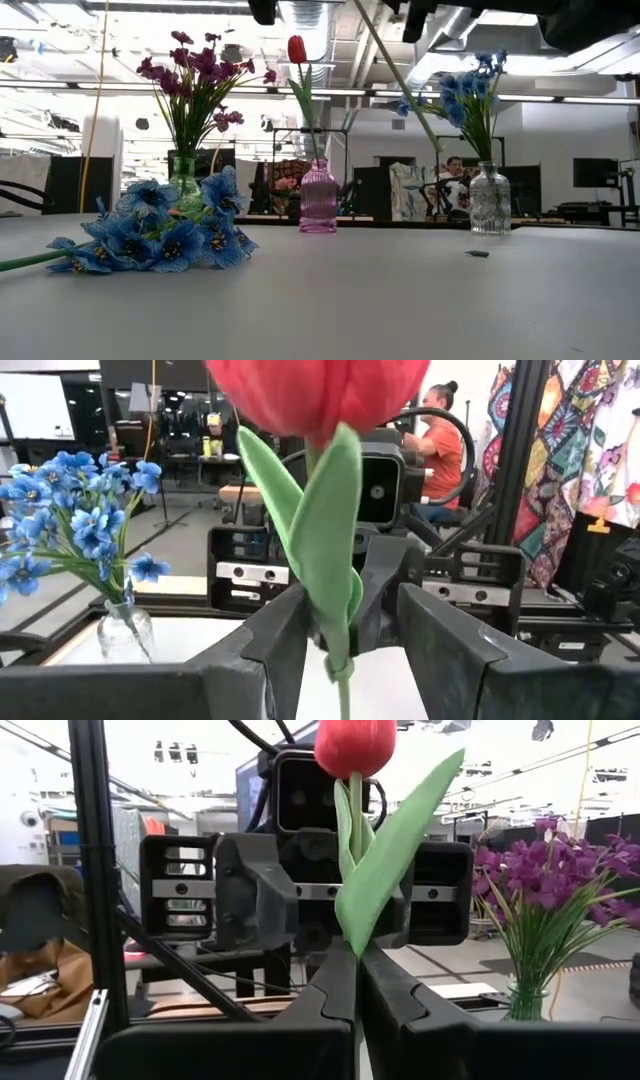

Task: Sort flowers into vase by color
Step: Put the right pink flower into the purple vase

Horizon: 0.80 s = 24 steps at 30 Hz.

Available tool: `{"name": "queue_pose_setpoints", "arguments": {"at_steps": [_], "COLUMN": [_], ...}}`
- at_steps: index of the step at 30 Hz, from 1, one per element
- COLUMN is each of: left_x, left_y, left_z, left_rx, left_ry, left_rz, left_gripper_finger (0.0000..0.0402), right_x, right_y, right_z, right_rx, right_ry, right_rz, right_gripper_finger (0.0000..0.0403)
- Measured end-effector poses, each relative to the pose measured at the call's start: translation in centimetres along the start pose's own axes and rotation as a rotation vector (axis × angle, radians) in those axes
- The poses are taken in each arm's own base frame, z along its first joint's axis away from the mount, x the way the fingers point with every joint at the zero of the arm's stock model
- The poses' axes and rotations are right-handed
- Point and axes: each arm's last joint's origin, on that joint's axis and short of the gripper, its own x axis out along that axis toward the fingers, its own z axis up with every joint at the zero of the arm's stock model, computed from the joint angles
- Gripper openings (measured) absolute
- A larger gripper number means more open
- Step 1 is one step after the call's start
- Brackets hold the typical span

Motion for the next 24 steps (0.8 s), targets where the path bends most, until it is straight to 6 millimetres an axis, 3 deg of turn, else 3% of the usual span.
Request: {"name": "queue_pose_setpoints", "arguments": {"at_steps": [6,16,24], "left_x": [0.0,0.0,0.0], "left_y": [0.07,0.07,0.08], "left_z": [0.15,0.34,0.33], "left_rx": [0.0,0.02,0.023], "left_ry": [-0.016,-0.034,-0.033], "left_rz": [0.025,0.027,0.029], "left_gripper_finger": [0.0122,0.0009,0.0007], "right_x": [0.05,0.05,0.05], "right_y": [0.04,0.04,0.04], "right_z": [0.02,0.01,0.0], "right_rx": [-0.001,-0.001,0.0], "right_ry": [0.003,0.003,0.003], "right_rz": [0.0,0.001,0.001], "right_gripper_finger": [0.0031,0.0032,0.0057]}}
